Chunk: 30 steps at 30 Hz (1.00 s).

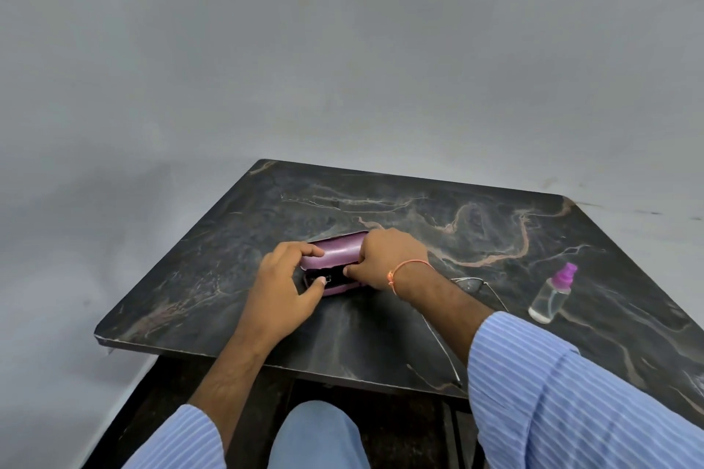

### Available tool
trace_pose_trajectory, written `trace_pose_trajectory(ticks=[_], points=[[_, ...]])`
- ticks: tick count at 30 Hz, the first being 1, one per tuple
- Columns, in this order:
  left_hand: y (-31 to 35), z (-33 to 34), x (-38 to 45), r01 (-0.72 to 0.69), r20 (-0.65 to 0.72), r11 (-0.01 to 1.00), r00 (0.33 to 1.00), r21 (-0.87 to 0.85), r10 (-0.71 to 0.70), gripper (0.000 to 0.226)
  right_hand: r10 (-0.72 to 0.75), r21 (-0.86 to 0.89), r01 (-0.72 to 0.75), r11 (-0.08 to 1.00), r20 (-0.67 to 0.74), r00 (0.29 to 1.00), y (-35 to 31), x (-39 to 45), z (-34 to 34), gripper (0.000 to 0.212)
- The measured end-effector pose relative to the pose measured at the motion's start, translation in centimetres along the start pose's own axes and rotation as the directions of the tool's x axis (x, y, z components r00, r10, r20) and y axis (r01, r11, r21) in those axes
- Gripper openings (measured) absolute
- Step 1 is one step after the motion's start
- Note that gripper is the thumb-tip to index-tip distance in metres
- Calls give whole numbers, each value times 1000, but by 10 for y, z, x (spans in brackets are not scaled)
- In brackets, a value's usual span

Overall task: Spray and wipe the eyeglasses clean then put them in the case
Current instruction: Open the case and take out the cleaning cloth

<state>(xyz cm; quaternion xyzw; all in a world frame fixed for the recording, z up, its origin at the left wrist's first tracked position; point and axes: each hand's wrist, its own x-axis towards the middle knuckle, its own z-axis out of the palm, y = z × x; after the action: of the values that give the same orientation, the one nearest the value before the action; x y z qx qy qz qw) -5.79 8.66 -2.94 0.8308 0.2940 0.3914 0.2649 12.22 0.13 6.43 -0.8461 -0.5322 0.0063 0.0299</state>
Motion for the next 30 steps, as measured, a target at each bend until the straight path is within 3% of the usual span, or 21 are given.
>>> trace_pose_trajectory(ticks=[6, 15, 19, 24, 27, 30], points=[[1, 1, 0, -12, 18, 1000, 1000, 10, 12, 48, 60, -57, -56, 997, 68, 996, -15, 18, 2, 51], [2, 0, 0, -3, 31, 1000, 1000, 5, 3, 41, 54, 67, -62, 996, 124, 991, -13, 31, 11, 26], [5, 1, 1, 37, 28, 999, 999, -22, -36, 33, 14, 191, -22, 981, 45, 999, -2, 21, 9, 20], [7, 0, 1, 56, -7, 997, 998, -52, -57, 29, -7, 432, 94, 897, -199, 980, 22, -9, -11, 14], [12, -4, 0, 18, -70, 996, 997, -84, -24, 24, -31, 505, 168, 847, -268, 963, 36, -34, -25, 10], [29, -11, -7, -100, -199, 991, 977, -88, 81, 22, -97, 455, 226, 861, -289, 952, 54, -59, -36, 10]])
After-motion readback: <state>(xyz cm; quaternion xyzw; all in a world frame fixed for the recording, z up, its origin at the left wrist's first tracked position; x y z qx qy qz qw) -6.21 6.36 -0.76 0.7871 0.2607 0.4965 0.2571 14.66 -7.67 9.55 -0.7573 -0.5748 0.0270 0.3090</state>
